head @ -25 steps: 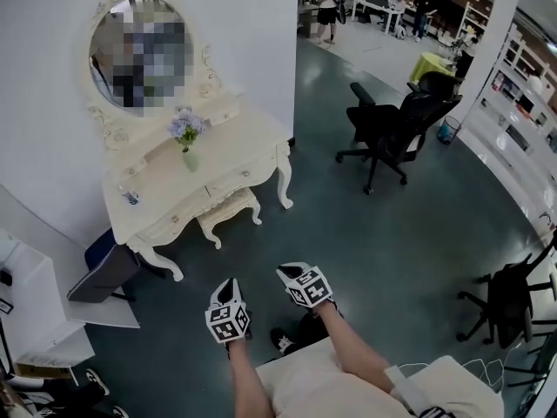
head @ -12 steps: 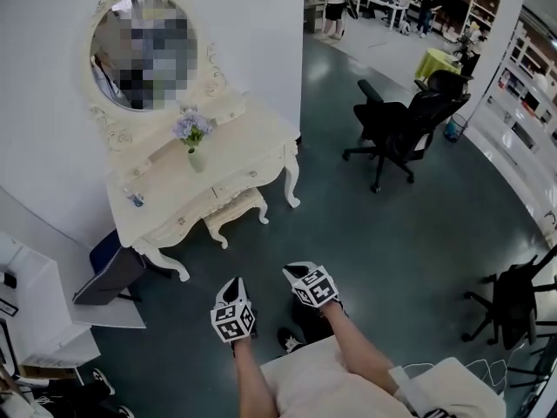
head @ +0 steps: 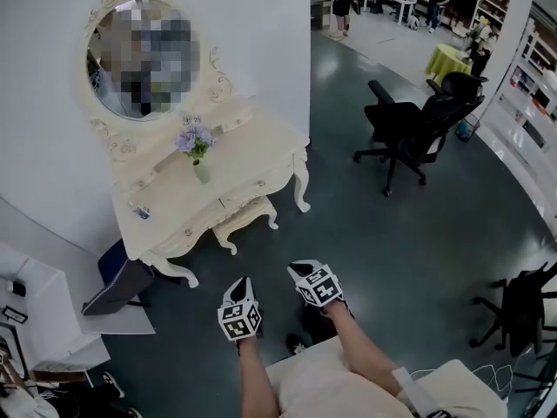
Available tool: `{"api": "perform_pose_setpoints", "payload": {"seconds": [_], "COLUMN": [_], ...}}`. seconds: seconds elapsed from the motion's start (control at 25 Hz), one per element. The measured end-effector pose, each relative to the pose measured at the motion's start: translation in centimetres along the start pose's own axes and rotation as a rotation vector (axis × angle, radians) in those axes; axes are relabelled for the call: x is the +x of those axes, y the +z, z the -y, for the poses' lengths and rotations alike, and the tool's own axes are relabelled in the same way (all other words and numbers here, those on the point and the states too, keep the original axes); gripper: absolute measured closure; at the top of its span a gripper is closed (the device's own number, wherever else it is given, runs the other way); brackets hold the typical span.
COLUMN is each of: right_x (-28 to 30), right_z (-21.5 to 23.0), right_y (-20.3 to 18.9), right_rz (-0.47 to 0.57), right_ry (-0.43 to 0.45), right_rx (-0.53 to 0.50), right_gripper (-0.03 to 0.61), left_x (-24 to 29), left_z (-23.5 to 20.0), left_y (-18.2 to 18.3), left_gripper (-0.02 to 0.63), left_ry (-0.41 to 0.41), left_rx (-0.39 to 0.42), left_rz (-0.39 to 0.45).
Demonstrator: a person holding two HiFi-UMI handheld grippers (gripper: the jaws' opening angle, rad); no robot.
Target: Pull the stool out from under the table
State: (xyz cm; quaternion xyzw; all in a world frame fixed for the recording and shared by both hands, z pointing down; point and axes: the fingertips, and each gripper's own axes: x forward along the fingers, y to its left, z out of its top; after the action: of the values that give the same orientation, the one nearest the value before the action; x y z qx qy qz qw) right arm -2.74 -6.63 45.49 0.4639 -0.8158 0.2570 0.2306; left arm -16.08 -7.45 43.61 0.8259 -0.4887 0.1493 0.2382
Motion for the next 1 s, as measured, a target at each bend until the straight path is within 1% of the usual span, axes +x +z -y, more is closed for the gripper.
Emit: {"api": "perform_pose_setpoints", "payload": {"seconds": [0.16, 0.44, 0.56, 0.68, 0.84, 0.92, 1.0], "right_x": [2.0, 4.9, 5.9, 6.2, 6.9, 7.4, 7.7], "right_z": [1.4, 5.7, 8.3, 10.4, 12.5, 13.6, 14.6], "right_y": [2.4, 7.5, 9.5, 11.2, 11.8, 11.8, 11.8], "right_rz": [0.012, 0.050, 0.076, 0.119, 0.128, 0.130, 0.140], "right_ry": [0.023, 0.037, 0.028, 0.025, -0.014, -0.028, -0.047], "right_rx": [0.001, 0.021, 0.059, 0.098, 0.057, 0.039, 0.044], "right_gripper": [0.532, 0.532, 0.532, 0.534, 0.532, 0.532, 0.532], "left_x": [2.6, 7.7, 9.7, 10.9, 12.2, 12.9, 13.3], "left_z": [-0.8, -1.3, -1.7, -1.8, -2.1, -2.3, -2.6], "left_y": [2.3, 7.1, 8.3, 9.9, 11.0, 10.7, 10.3], "left_gripper": [0.598, 0.598, 0.598, 0.598, 0.598, 0.598, 0.598], "left_ry": [0.006, 0.008, 0.014, 0.032, 0.070, 0.083, 0.101], "left_rx": [0.016, 0.062, 0.072, 0.070, 0.054, 0.041, 0.041], "left_rz": [0.002, 0.011, 0.004, 0.018, 0.043, 0.043, 0.035]}}
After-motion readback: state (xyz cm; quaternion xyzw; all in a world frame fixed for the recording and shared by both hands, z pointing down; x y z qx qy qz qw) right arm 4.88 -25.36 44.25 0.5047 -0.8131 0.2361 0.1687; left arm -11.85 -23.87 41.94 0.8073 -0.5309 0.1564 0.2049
